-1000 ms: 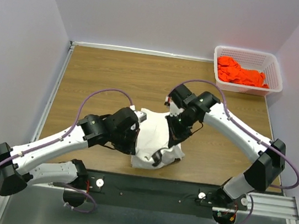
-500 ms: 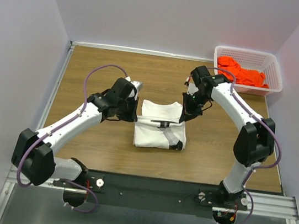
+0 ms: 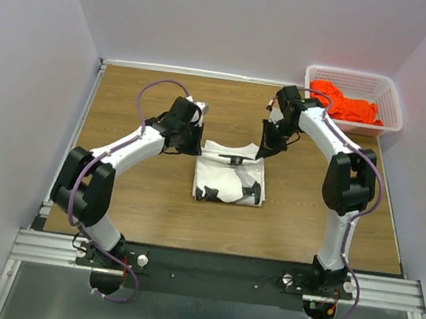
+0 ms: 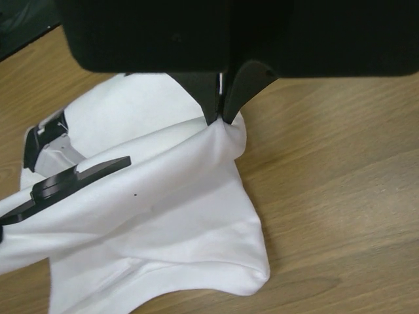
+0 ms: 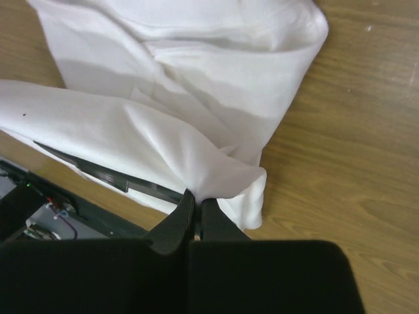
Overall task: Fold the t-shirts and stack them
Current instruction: Fold the tshirt
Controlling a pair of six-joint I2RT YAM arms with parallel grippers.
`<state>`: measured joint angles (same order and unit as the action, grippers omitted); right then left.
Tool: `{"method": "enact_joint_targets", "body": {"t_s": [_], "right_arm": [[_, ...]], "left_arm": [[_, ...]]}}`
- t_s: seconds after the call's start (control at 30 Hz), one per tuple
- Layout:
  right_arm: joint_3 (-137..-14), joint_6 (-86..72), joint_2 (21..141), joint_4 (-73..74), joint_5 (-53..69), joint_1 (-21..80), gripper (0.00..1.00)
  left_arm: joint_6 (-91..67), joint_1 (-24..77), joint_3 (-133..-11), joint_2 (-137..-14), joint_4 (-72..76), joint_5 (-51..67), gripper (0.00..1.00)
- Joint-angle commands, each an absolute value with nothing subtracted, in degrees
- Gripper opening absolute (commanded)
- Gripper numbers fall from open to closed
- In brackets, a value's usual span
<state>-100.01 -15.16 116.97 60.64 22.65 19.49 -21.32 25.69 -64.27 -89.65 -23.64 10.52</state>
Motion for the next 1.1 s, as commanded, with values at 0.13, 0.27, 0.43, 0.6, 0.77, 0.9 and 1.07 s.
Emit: {"method": "enact_joint_targets", "body": {"t_s": [0.13, 0.27, 0.43, 0.6, 0.77, 0.9, 1.07], "right_arm": [[-100.11, -15.29, 121.9, 54.85, 16.09, 18.9, 0.2], [-100.46, -16.17, 119.8, 53.09, 13.62, 18.98, 0.36], [-95.9, -17.84, 108.91, 45.99, 5.9, 18.9, 0.48], [-81.76, -18.19, 96.79, 31.16, 11.66, 18.9, 0.57], [-72.43, -19.68, 95.09, 18.39, 28.88, 18.72, 0.58], [-69.97, -22.75, 98.78, 6.72, 39.9, 18.72, 0.57], [-72.75, -28.9, 108.0, -2.98, 45.52, 16.79, 0.57]], "left_arm": [[-20.65, 24.43, -67.76, -98.34, -19.33, 6.25, 0.09], [-22.06, 24.43, -68.82, -97.3, -19.69, 2.38, 0.47], [-23.91, 24.52, -67.68, -90.72, -18.55, -2.98, 0.65], [-25.57, 25.14, -59.96, -80.36, -11.02, -3.08, 0.66], [-25.49, 28.03, -52.66, -79.44, -0.37, 8.14, 0.53], [-26.8, 29.27, -52.99, -85.24, 7.89, 12.83, 0.47], [-28.3, 28.13, -58.7, -97.26, 11.25, 11.52, 0.4]]}}
